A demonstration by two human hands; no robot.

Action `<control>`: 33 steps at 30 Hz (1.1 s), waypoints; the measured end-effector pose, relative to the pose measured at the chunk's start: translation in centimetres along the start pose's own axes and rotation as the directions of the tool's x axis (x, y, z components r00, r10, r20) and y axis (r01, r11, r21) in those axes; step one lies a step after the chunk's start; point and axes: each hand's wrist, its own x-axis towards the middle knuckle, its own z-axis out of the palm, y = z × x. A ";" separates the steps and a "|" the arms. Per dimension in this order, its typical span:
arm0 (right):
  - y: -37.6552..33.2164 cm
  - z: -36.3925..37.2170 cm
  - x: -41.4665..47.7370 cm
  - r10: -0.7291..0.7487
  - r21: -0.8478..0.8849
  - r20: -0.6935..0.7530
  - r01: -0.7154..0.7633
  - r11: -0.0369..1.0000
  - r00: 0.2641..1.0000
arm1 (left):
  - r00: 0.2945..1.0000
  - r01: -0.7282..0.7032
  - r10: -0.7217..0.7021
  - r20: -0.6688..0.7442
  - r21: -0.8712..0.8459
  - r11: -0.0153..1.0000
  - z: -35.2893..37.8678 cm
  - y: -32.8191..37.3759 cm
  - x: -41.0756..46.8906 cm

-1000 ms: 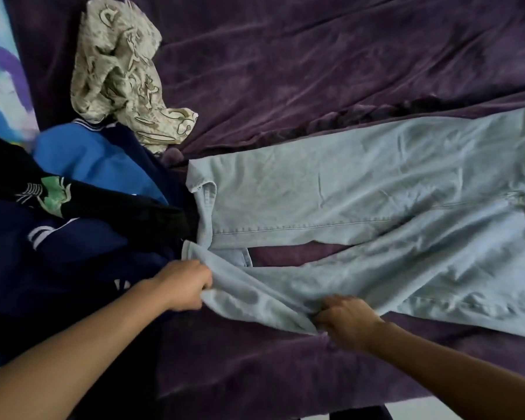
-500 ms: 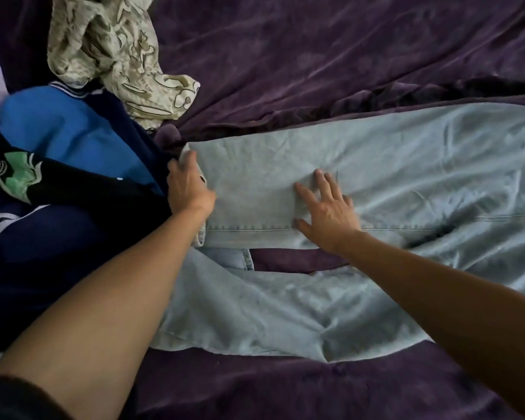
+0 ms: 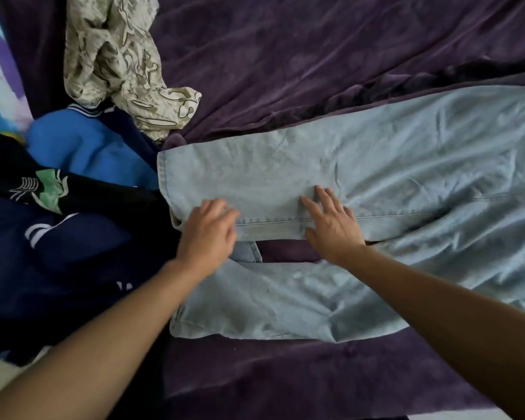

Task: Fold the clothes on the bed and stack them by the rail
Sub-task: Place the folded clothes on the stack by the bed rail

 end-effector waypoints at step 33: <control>24.9 1.3 -25.6 0.248 -0.136 -0.346 -0.309 0.941 0.905 | 0.969 -0.215 0.116 0.218 0.515 0.830 9.9 16.6 -8.5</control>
